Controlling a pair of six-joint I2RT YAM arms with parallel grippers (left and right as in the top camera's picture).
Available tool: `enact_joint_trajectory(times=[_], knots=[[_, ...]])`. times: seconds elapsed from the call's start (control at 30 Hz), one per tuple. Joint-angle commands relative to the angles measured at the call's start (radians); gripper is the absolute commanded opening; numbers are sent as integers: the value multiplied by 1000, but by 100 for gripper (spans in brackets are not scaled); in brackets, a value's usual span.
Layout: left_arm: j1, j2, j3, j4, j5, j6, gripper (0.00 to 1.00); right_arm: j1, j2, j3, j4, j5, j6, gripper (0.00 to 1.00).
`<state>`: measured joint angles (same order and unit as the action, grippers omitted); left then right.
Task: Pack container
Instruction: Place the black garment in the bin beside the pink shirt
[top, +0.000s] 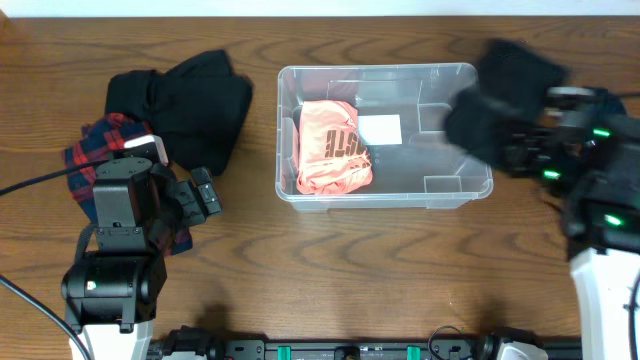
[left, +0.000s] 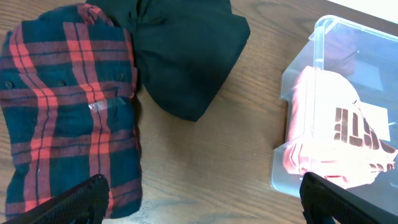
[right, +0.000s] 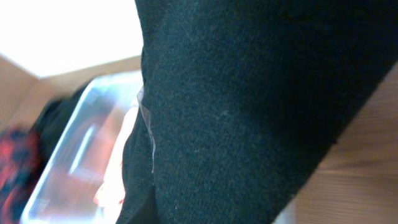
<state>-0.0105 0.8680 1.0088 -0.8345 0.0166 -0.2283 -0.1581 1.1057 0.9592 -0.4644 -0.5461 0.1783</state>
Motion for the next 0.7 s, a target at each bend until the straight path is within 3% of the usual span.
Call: enact_joint_trajectory(times=[0.0, 0.23, 0.53, 0.57, 0.6, 0.63, 0.67], knots=[[-2, 0, 19, -2, -1, 17, 98, 175, 74, -6, 1, 100, 3, 1], [-2, 0, 19, -3, -1, 17, 98, 418, 330, -6, 115, 242, 51, 1], [-2, 0, 19, -2, -1, 17, 98, 443, 595, -6, 248, 287, 131, 2], [-2, 0, 19, -3, -1, 16, 98, 443, 607, -5, 245, 285, 133, 13], [-2, 0, 19, -3, -1, 16, 98, 443, 614, -5, 243, 277, 134, 40], [-2, 0, 19, -3, -1, 16, 98, 444, 613, -5, 240, 275, 138, 76], [-2, 0, 19, -3, -1, 17, 98, 445, 599, 5, 224, 268, 140, 99]])
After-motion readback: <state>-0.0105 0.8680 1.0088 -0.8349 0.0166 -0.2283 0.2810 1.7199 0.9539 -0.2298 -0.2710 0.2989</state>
